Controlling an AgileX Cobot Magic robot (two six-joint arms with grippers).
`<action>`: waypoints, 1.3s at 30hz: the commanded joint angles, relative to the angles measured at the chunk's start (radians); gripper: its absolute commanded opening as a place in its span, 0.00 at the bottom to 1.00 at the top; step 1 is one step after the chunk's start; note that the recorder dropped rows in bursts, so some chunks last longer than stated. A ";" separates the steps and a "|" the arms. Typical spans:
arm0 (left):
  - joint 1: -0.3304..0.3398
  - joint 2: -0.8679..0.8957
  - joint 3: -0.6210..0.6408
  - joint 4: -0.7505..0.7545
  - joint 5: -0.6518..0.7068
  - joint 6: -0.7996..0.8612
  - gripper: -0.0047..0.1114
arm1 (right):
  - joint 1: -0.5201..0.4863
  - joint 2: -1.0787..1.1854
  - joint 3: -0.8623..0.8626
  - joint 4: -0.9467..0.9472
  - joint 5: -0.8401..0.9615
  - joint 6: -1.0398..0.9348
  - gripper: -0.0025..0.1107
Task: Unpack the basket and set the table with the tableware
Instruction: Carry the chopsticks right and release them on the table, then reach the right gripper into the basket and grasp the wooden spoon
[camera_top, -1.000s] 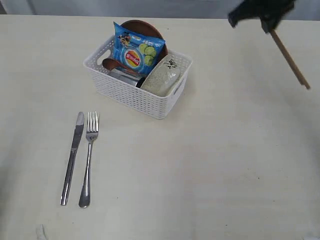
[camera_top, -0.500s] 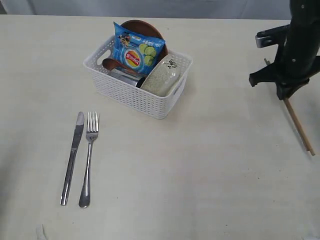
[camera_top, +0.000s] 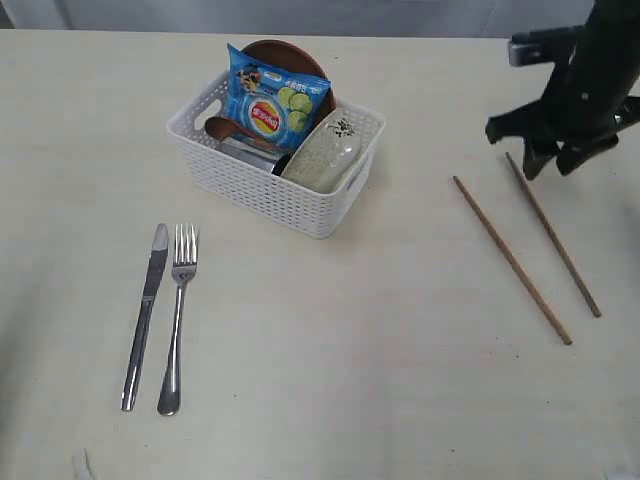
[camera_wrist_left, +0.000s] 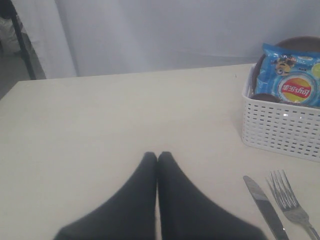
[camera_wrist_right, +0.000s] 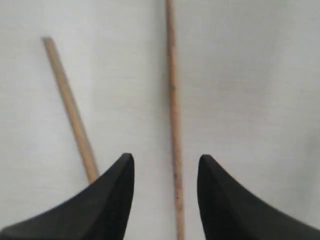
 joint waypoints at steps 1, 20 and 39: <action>-0.006 -0.003 0.003 -0.004 -0.007 0.000 0.04 | -0.002 -0.118 -0.109 0.403 0.032 -0.219 0.37; -0.006 -0.003 0.003 -0.004 -0.007 0.000 0.04 | 0.531 0.396 -0.869 0.358 0.149 -0.075 0.44; -0.006 -0.003 0.003 -0.004 -0.007 0.000 0.04 | 0.531 0.586 -0.994 0.228 0.079 -0.157 0.42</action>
